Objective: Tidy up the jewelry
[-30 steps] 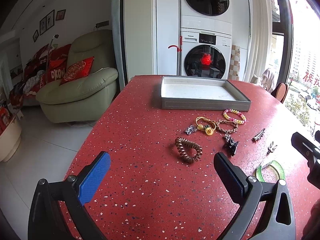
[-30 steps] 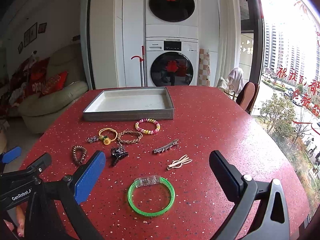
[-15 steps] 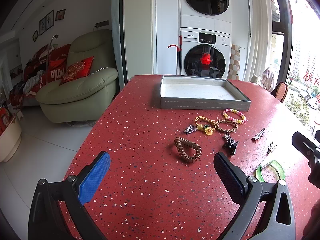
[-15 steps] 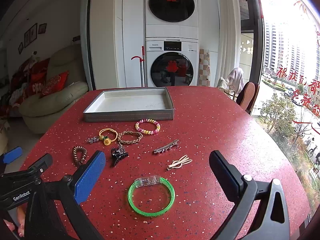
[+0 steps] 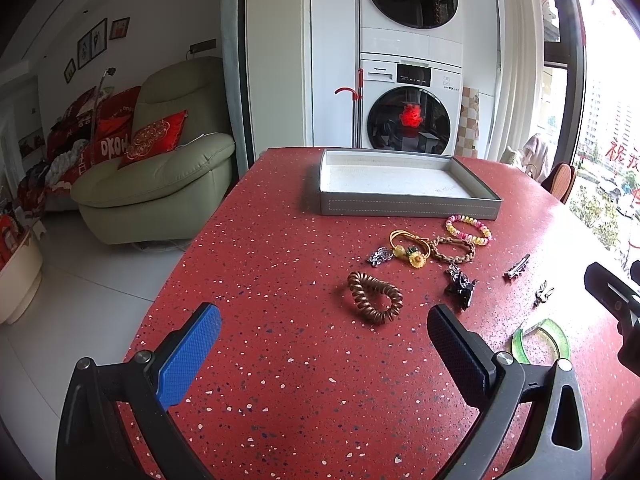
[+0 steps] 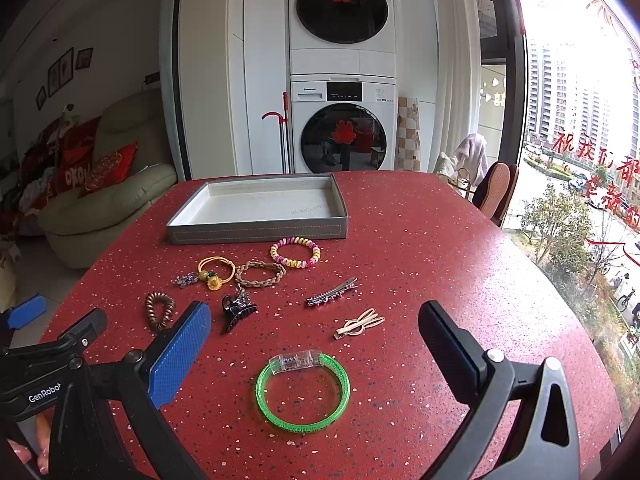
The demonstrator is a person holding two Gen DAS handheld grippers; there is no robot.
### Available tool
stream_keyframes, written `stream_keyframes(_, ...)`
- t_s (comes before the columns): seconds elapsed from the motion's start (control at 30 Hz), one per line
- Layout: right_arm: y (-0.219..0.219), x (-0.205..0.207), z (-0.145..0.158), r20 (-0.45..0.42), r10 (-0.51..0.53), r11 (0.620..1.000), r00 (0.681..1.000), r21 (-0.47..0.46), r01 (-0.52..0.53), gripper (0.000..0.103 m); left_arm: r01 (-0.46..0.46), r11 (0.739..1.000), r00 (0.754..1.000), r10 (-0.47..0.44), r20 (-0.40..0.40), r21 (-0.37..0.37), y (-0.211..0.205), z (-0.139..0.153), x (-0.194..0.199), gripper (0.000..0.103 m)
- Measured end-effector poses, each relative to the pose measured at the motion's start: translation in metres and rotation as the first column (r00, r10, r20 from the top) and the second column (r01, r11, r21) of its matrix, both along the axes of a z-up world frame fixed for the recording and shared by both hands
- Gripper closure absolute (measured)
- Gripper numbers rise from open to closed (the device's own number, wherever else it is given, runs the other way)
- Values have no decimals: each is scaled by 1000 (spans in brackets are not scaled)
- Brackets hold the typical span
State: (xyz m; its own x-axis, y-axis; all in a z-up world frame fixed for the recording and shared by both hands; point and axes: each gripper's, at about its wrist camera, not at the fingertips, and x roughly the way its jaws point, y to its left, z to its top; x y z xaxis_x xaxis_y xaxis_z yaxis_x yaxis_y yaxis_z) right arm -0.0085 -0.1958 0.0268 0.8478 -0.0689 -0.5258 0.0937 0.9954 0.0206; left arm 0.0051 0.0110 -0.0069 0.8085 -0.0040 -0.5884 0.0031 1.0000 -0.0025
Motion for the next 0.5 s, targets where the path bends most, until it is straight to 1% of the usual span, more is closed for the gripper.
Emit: stream_keyframes(0.5, -1, -1, -2, 3, 0, 1000, 1000, 0, 0, 0, -4, 1000, 1000, 4, -7, -3, 0, -3, 1, 0)
